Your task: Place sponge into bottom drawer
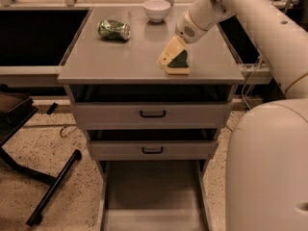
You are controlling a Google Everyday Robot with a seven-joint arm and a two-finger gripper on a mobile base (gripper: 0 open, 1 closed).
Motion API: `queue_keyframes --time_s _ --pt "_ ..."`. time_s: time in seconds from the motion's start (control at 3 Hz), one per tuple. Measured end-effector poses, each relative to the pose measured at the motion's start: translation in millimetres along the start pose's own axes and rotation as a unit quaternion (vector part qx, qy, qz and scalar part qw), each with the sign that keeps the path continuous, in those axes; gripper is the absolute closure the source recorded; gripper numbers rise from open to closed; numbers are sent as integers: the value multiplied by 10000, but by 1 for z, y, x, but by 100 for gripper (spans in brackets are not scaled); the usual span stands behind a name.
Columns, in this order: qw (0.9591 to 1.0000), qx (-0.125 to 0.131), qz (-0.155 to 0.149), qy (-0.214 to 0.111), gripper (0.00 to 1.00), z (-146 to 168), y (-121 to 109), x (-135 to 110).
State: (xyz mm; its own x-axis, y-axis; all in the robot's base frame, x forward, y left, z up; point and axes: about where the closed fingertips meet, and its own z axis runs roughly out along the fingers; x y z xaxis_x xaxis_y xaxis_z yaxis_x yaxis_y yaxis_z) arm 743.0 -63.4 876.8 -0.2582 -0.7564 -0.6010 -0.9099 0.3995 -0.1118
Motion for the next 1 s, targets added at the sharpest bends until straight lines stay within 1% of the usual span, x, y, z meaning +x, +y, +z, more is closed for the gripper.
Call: queue_keyframes --time_s 0.33,1.0 --pt "10000 16 15 36 0 8 -7 0" --pt "9998 -12 184 91 0 21 -17 13"
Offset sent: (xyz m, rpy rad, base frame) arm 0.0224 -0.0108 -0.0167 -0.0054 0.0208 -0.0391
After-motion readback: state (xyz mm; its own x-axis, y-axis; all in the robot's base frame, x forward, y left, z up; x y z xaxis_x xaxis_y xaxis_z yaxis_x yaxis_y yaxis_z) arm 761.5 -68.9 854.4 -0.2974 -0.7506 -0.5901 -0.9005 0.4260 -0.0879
